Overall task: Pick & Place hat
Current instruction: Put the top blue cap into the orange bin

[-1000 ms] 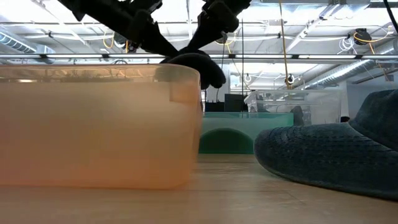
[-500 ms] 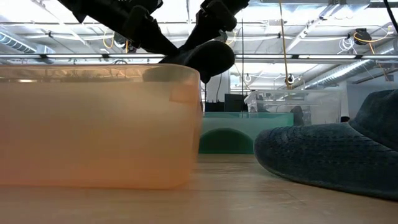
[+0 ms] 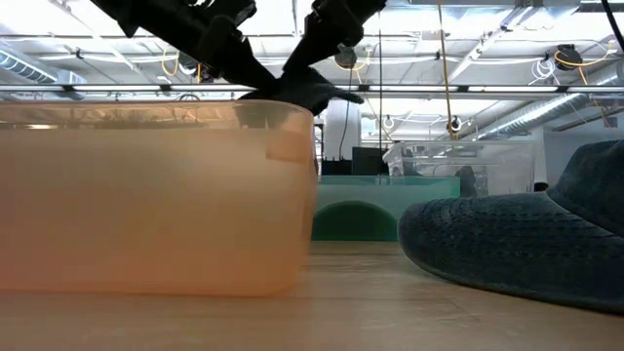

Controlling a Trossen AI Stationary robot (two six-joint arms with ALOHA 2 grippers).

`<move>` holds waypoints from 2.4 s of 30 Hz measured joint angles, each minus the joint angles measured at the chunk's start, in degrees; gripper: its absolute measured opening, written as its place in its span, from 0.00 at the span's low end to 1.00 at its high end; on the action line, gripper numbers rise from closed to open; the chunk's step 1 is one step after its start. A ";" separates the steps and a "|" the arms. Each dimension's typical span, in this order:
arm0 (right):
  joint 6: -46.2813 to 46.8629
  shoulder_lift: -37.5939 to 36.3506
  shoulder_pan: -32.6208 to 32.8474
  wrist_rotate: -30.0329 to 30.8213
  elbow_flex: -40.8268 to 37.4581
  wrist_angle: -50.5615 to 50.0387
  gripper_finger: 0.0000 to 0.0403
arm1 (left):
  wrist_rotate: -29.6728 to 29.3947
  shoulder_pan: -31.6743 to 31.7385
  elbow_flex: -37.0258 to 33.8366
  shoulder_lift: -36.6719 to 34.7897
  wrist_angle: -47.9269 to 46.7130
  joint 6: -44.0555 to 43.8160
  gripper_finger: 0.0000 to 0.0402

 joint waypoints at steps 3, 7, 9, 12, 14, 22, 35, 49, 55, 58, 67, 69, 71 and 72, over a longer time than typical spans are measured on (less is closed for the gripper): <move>0.02 -0.07 0.08 0.48 0.02 -0.30 0.08 | -0.44 0.00 0.02 0.00 -1.87 2.03 0.03; 0.77 -1.21 0.57 3.75 0.02 -0.55 0.12 | -0.43 0.00 0.02 0.00 -4.34 3.01 0.02; 1.95 -2.52 1.22 5.17 0.02 -0.94 0.14 | -0.65 -0.06 0.03 0.00 -4.46 3.81 0.03; 3.24 -4.81 1.81 6.10 0.02 -2.14 0.17 | -0.81 -0.33 0.04 0.00 -4.42 4.29 0.02; 5.62 -6.38 1.95 7.28 0.02 -3.76 0.18 | -0.89 -0.68 0.06 0.00 -4.42 4.95 0.01; 17.03 -14.42 1.89 8.91 -5.52 -8.91 0.17 | -0.74 -5.85 0.17 -0.50 -4.37 11.75 0.01; 24.75 -36.87 1.15 10.65 -39.06 17.35 0.15 | -0.13 -16.70 6.41 -0.50 -12.01 12.53 0.02; 23.02 -57.85 1.27 10.41 -53.20 24.81 0.15 | 1.36 -30.67 12.55 0.22 -28.99 -6.18 0.02; 23.02 -58.76 1.28 10.25 -53.85 24.74 0.15 | 1.48 -34.17 11.96 2.90 -30.24 -10.74 0.04; 23.02 -58.79 1.26 10.25 -53.85 24.84 0.15 | 1.56 -35.67 11.96 4.76 -30.50 -12.08 0.04; 23.04 -58.51 1.26 10.21 -53.85 24.77 0.15 | 2.73 -37.52 11.93 9.66 -34.33 -13.76 0.05; 23.26 -58.23 1.26 10.21 -53.85 24.78 0.15 | 2.73 -37.75 11.93 10.61 -34.32 -13.08 0.05; 23.42 -57.84 1.26 10.19 -53.85 24.71 0.15 | 2.77 -37.83 11.93 11.33 -34.36 -12.64 0.05; 23.43 -57.63 1.26 10.21 -53.85 24.74 0.15 | 2.77 -37.81 11.93 11.74 -34.25 -12.58 0.04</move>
